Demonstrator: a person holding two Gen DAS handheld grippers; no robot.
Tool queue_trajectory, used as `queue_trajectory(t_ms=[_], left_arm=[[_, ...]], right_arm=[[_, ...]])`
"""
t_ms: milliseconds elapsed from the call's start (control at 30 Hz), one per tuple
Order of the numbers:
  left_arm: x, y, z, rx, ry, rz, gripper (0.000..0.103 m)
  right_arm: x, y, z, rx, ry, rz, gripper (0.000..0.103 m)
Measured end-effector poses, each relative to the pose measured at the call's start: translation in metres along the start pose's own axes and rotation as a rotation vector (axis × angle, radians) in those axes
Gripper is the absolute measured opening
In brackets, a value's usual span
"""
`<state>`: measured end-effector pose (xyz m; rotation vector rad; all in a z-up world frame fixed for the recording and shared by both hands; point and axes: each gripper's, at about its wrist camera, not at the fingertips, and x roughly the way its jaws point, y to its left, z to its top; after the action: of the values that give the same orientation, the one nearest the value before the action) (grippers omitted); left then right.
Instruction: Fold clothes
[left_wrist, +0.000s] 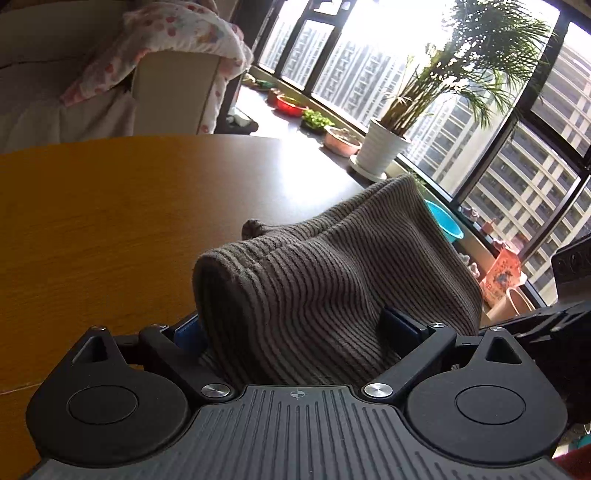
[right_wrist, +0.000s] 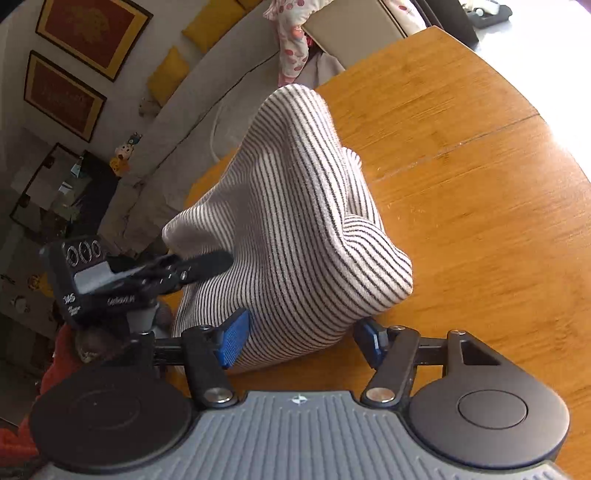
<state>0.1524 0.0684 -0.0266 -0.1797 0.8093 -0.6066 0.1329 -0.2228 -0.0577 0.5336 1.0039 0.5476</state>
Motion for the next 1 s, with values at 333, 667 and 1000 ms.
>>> queue_trajectory(t_ms=[333,667,1000], left_arm=[[-0.025,-0.053,-0.046,0.049,0.052,-0.145,0.097],[-0.099,-0.048,-0.026,0.027,-0.162,-0.192,0.103],[-0.034,-0.011,-0.006,-0.183,-0.079,0.029,0.079]], right_arm=[[0.018,0.049,0.040,-0.237,-0.169,-0.164,0.082],[0.003,0.080,-0.013,-0.509,-0.230,-0.177,0.103],[0.028,0.100,-0.084,-0.938,-0.186,-0.349,0.103]])
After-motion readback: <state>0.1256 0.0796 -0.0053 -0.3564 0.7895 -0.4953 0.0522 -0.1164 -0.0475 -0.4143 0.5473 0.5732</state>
